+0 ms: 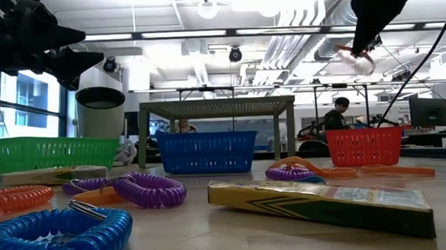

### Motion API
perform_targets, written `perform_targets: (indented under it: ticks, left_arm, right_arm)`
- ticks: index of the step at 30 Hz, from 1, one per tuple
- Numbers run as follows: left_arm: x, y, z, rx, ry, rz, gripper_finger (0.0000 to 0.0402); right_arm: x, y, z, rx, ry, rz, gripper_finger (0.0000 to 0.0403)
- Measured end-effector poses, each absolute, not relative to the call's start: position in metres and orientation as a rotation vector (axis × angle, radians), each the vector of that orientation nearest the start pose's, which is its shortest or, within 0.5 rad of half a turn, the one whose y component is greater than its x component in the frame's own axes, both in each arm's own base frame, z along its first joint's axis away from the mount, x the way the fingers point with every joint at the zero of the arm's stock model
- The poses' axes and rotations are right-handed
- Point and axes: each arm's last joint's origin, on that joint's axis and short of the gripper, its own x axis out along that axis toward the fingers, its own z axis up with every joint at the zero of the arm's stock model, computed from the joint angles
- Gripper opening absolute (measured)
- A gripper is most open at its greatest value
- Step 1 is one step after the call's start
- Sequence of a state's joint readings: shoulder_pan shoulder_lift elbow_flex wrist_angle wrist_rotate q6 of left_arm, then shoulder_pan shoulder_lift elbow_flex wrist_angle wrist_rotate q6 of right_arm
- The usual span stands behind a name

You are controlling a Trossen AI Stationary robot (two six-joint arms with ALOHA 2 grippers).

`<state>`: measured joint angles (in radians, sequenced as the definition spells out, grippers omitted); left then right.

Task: Pick & Place Office Desk Supplies
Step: Put the orange rubber band into the red bin

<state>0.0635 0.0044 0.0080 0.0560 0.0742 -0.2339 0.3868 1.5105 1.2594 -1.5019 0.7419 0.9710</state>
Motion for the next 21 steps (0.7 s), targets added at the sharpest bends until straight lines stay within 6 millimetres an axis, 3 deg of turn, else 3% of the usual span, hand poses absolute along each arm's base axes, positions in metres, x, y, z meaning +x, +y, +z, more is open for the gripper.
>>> perform_targets:
  ticks: [11,21]
  left_arm:
    - [0.097,0.004,0.168,-0.234,-0.019,-0.013,0.0246]
    - [0.097,0.004,0.168,-0.235,-0.019,-0.013,0.0246]
  right_arm:
    - [0.24,0.027,0.274,-0.121,1.237,-0.973,0.0002]
    - [0.234,-0.006,0.239,0.012,1.276,-0.941,0.0002]
